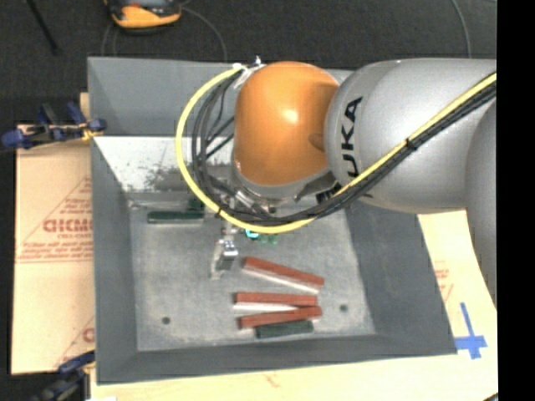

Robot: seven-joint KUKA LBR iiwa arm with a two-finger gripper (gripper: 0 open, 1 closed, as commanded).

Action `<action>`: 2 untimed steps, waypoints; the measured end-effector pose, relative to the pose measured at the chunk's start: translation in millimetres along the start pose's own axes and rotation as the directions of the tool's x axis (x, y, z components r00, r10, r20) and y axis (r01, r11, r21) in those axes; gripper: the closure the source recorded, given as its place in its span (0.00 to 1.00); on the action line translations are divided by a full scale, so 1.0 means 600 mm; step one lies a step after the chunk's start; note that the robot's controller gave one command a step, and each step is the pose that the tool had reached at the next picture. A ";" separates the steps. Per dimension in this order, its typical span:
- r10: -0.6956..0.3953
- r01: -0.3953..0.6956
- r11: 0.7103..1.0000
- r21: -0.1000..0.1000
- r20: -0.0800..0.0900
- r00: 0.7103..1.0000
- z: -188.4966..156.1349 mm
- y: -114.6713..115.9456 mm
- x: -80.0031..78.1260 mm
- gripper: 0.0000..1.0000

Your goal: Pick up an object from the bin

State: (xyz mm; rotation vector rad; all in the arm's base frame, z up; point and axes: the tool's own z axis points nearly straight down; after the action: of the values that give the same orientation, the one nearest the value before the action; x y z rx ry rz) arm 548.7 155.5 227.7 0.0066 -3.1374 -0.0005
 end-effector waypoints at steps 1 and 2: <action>0.004 -0.004 1.000 -0.001 0.007 1.000 -0.007 -0.001 -0.003 0.00; -0.101 0.101 0.995 -0.002 0.014 0.995 0.022 -0.048 0.038 0.00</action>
Offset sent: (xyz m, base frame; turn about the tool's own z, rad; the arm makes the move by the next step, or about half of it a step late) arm -0.0586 -0.0762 -0.0399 -0.2184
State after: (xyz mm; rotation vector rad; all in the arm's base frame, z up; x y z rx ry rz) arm 525.6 126.7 214.8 0.1660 -3.1474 -0.0054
